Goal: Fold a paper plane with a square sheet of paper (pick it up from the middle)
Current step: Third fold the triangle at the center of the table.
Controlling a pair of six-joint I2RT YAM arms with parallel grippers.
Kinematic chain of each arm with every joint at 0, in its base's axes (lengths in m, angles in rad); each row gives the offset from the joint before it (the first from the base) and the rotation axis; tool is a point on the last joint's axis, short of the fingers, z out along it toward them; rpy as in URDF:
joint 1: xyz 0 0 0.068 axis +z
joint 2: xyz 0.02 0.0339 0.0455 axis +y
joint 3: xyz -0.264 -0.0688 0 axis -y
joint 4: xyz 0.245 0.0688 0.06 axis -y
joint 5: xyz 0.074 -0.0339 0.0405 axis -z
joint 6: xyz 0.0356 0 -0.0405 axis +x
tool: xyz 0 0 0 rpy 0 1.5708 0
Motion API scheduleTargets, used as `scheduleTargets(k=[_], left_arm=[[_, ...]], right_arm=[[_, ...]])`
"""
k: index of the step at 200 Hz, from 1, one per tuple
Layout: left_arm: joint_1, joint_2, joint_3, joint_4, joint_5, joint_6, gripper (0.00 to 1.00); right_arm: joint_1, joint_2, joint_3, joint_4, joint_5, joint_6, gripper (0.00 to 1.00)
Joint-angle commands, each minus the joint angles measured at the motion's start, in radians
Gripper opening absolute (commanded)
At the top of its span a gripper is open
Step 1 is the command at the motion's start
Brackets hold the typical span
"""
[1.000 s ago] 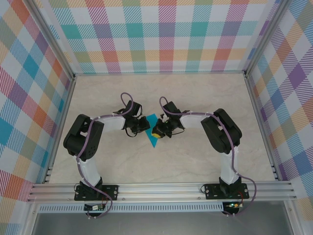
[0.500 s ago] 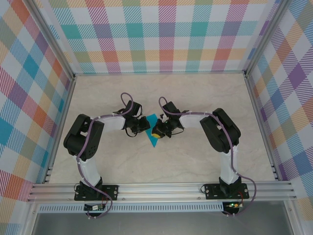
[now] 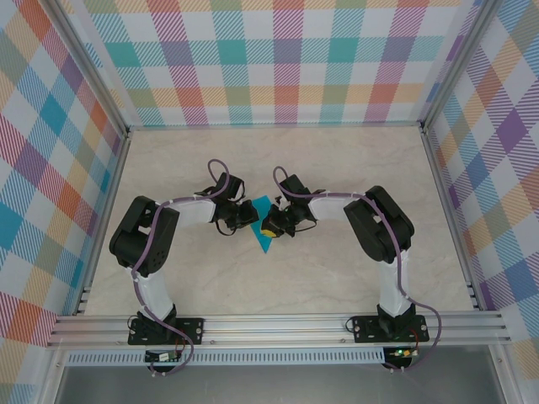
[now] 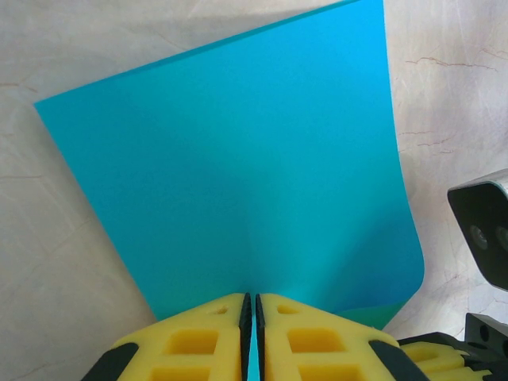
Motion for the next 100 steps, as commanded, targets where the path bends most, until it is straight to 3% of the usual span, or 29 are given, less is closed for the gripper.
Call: scheduleTargets(k=[1, 45, 100], left_arm=[[0.005, 0.033, 0.001, -0.023, 0.016, 0.002, 0.13], [0.005, -0.002, 0.008, -0.039, 0.016, -0.002, 0.15], [0.032, -0.106, -0.002, -0.099, -0.069, -0.038, 0.25]], right_arm=[[0.008, 0.031, 0.021, -0.002, 0.005, -0.022, 0.07], [0.008, 0.039, 0.028, -0.034, 0.023, -0.027, 0.12], [0.008, 0.05, 0.031, -0.058, 0.025, -0.027, 0.31]])
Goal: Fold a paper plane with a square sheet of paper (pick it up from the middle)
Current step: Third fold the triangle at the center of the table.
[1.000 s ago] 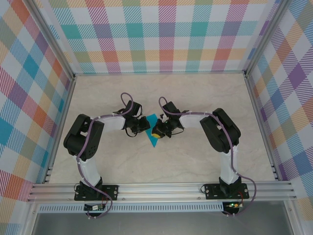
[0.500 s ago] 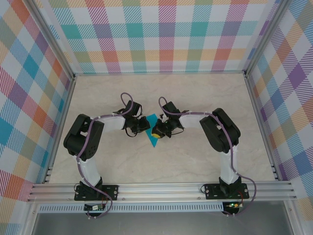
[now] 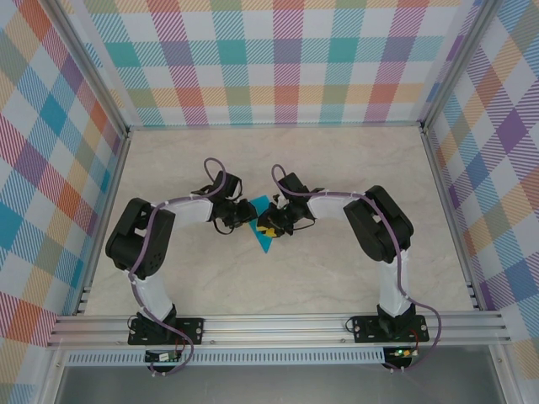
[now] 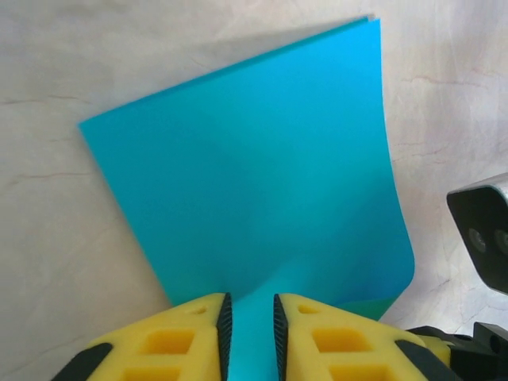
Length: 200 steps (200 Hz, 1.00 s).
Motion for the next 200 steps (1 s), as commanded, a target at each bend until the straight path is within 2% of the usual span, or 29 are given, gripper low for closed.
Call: scheduleTargets(k=[1, 29, 52, 93, 116, 139, 177, 200], left_arm=[[0.018, -0.063, -0.002, -0.062, -0.043, -0.024, 0.25], [0.045, -0.104, -0.028, -0.07, -0.07, -0.05, 0.26], [0.048, -0.12, -0.04, -0.059, -0.036, -0.049, 0.26], [0.047, -0.131, -0.074, -0.003, 0.068, -0.049, 0.24], [0.046, -0.138, -0.096, 0.011, 0.083, -0.055, 0.21], [0.045, -0.136, -0.115, 0.037, 0.118, -0.063, 0.18], [0.03, -0.111, -0.131, 0.078, 0.174, -0.072, 0.1], [0.016, -0.084, -0.121, 0.081, 0.186, -0.068, 0.04]], right_arm=[[0.005, 0.046, 0.002, -0.043, 0.036, -0.019, 0.31], [0.005, 0.046, 0.002, -0.049, 0.039, -0.022, 0.35], [0.005, 0.044, 0.0, -0.053, 0.042, -0.022, 0.36], [0.005, 0.042, -0.006, -0.058, 0.051, -0.028, 0.43], [0.006, 0.04, -0.009, -0.062, 0.054, -0.031, 0.44], [0.005, 0.042, -0.009, -0.07, 0.062, -0.034, 0.36], [0.005, 0.048, -0.013, -0.099, 0.078, -0.049, 0.13], [0.005, 0.054, -0.02, -0.1, 0.081, -0.05, 0.06]])
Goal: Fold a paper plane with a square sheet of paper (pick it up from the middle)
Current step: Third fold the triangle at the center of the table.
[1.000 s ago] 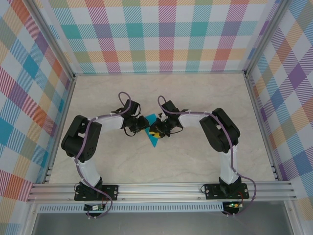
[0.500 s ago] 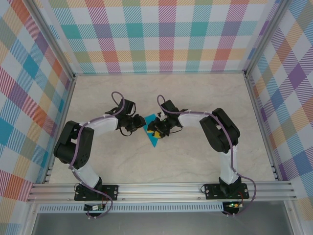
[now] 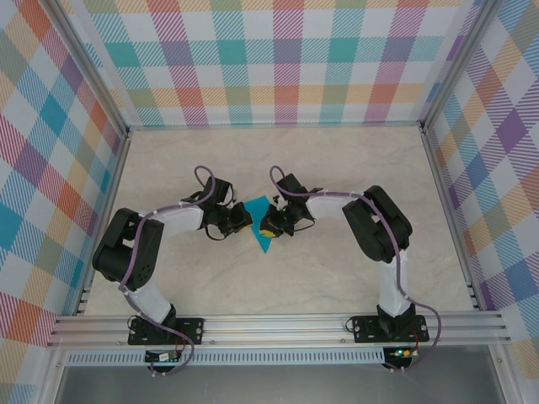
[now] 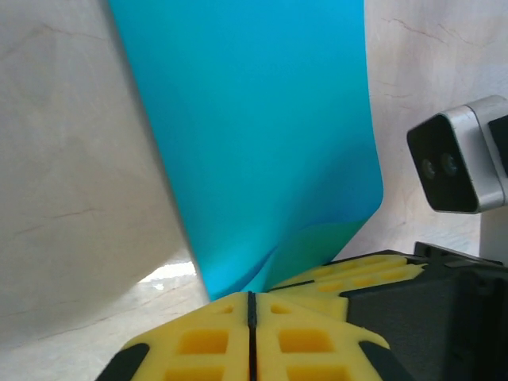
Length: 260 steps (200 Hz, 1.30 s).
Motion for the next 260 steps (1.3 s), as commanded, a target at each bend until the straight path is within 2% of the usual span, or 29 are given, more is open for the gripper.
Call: scheduleTargets(k=[1, 17, 80, 110, 161, 207, 260], left_arm=[[-0.012, 0.019, 0.0, 0.033, 0.046, 0.002, 0.03], [-0.02, 0.039, 0.008, 0.032, 0.048, 0.003, 0.0], [-0.044, 0.093, 0.041, -0.007, 0.032, 0.032, 0.0], [-0.053, 0.115, 0.057, -0.074, -0.016, 0.062, 0.0], [-0.073, 0.174, 0.072, -0.227, -0.121, 0.115, 0.0], [-0.086, 0.201, 0.081, -0.259, -0.15, 0.13, 0.0], [-0.094, 0.211, 0.097, -0.297, -0.182, 0.133, 0.0]], right_arm=[[0.004, 0.046, -0.028, -0.06, 0.044, -0.016, 0.06], [0.005, 0.043, -0.033, -0.062, 0.048, -0.016, 0.04], [0.004, 0.039, -0.036, -0.069, 0.059, -0.015, 0.02], [0.004, 0.014, -0.037, -0.054, 0.053, -0.032, 0.02], [-0.022, -0.113, -0.08, 0.076, 0.002, -0.132, 0.05], [-0.054, -0.083, -0.052, 0.058, -0.025, -0.203, 0.05], [-0.06, -0.022, 0.0, -0.019, 0.027, -0.24, 0.05]])
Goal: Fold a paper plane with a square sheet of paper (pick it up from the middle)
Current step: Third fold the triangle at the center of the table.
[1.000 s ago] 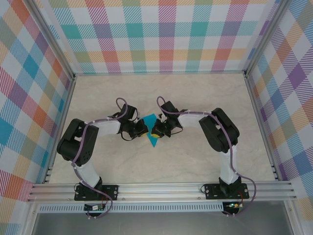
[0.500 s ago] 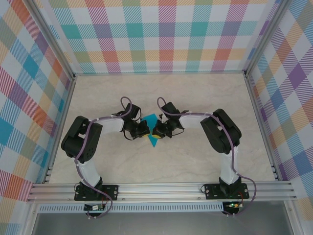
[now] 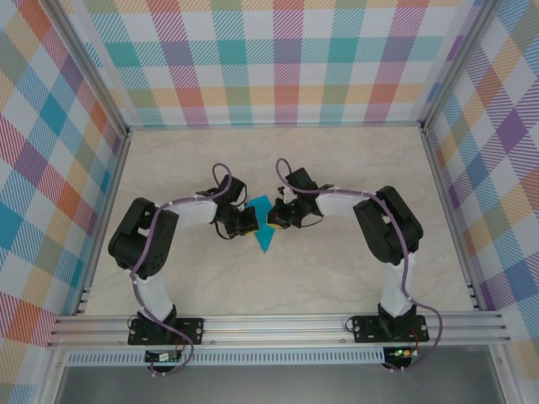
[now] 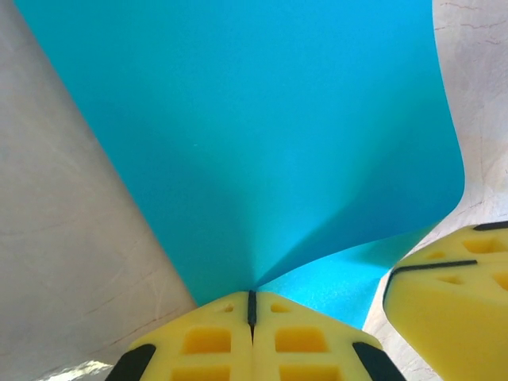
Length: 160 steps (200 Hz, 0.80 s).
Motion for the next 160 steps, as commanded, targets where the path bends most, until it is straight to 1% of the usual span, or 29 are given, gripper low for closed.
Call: scheduleTargets(k=[1, 59, 101, 128, 160], left_arm=[[-0.019, 0.078, -0.037, -0.129, -0.118, 0.022, 0.0], [-0.022, 0.088, -0.046, -0.166, -0.163, 0.044, 0.0], [-0.022, 0.099, -0.049, -0.164, -0.164, 0.057, 0.0], [-0.022, 0.09, -0.049, -0.156, -0.16, 0.05, 0.0], [-0.022, 0.088, -0.053, -0.137, -0.151, 0.037, 0.0]], right_arm=[[-0.003, 0.041, 0.033, -0.05, 0.023, -0.047, 0.05], [-0.073, 0.061, 0.05, -0.069, 0.087, -0.027, 0.04], [-0.133, 0.055, 0.082, -0.107, 0.18, -0.004, 0.04], [-0.122, -0.046, 0.044, -0.082, 0.209, -0.016, 0.04], [-0.066, -0.129, -0.041, -0.035, 0.135, -0.01, 0.03]])
